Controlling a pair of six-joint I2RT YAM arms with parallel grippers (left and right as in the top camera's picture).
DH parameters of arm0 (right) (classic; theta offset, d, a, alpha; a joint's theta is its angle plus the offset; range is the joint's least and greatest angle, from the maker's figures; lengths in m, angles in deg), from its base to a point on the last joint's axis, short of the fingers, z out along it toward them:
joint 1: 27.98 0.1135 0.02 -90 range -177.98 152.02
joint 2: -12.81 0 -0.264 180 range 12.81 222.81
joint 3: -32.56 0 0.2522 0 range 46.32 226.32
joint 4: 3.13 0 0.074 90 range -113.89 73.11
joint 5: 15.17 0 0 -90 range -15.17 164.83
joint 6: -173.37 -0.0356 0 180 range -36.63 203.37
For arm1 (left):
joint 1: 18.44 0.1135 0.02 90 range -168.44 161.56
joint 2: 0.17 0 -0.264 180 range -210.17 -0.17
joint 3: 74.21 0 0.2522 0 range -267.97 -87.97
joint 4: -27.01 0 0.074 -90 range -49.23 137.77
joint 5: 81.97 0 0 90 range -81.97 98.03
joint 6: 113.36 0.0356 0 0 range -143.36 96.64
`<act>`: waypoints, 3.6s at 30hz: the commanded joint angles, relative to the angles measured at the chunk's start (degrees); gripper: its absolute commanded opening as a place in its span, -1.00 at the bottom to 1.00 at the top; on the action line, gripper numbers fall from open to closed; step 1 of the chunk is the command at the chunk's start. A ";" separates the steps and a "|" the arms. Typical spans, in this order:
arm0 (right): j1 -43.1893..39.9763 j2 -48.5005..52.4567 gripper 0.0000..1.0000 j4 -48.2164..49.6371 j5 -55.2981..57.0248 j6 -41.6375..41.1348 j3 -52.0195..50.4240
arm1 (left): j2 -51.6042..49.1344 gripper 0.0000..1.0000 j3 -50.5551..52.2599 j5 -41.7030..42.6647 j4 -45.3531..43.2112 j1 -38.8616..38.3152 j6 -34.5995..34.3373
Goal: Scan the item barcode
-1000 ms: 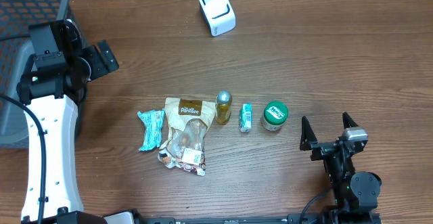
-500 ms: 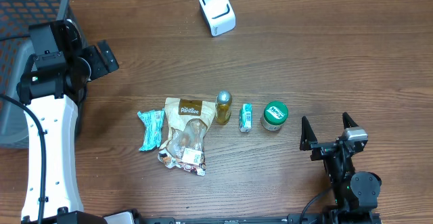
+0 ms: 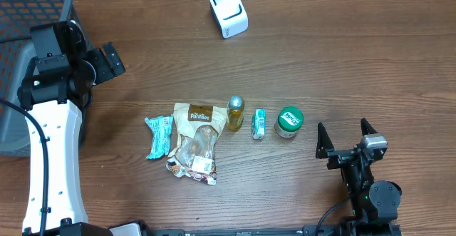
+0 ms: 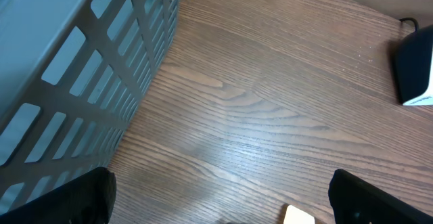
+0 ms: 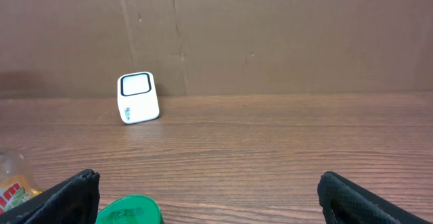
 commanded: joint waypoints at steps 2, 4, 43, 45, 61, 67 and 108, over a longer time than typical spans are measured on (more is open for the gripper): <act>-0.26 -0.46 1.00 0.15 0.07 0.24 -0.61 | 0.33 0.99 -1.38 0.46 0.15 -0.11 1.07; -0.24 -0.39 1.00 0.00 -0.11 -2.05 -0.61 | 0.33 0.99 -1.38 0.46 0.15 -0.11 1.07; -0.26 11.78 1.00 -2.73 -1.38 -19.61 5.42 | 0.33 0.99 -1.38 0.46 0.15 -0.11 1.07; -0.26 12.57 1.00 -5.75 -1.38 -19.61 9.68 | 0.33 0.99 -1.38 0.46 0.15 -0.11 1.07; -0.26 48.59 1.00 -59.17 -4.83 -19.54 74.38 | 0.33 0.99 -1.38 0.46 0.15 -0.11 1.07; -0.26 60.63 1.00 -70.82 -12.09 -19.56 83.01 | 0.33 0.99 -1.38 0.46 0.15 -0.11 1.07; 2.62 85.44 1.00 -73.16 -18.67 -23.87 82.90 | 0.33 0.99 -1.38 0.46 0.15 -0.11 1.07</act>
